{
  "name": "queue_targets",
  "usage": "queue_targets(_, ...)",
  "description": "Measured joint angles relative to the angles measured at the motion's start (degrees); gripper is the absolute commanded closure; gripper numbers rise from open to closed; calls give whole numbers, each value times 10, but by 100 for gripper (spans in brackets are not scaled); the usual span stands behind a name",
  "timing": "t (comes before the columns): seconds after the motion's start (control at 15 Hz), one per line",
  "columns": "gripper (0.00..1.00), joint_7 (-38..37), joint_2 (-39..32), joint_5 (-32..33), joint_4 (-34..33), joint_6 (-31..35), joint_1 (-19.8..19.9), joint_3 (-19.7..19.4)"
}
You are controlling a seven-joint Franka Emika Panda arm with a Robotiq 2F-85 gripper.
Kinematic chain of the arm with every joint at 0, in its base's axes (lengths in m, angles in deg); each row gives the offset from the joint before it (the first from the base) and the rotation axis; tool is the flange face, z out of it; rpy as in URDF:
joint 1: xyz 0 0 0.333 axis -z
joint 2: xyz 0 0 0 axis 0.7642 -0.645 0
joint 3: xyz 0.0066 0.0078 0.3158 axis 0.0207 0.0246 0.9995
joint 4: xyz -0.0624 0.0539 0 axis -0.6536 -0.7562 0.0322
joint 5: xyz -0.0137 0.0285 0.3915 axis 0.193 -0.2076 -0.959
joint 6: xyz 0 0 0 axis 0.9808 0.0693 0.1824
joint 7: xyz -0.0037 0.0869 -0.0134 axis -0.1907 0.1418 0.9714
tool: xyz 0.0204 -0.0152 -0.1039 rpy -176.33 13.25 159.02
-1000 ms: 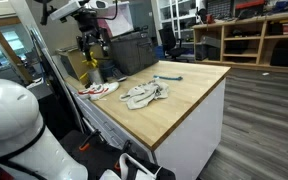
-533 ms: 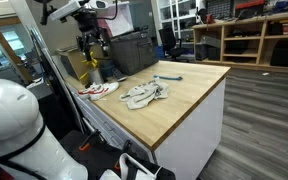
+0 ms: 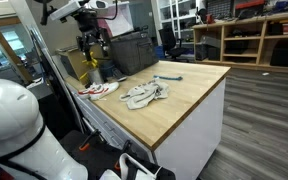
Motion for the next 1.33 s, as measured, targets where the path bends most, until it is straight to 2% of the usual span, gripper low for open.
queue_targets(0.27,0,-52,-16,-1,0,29,1,0)
queue_targets(0.6,0,-139,-86,0,-5,102,12,0)
queue_targets(0.8,0,-146,-119,0,-15,107,14,0)
queue_targets(1.33,0,-149,-116,0,-14,107,15,0)
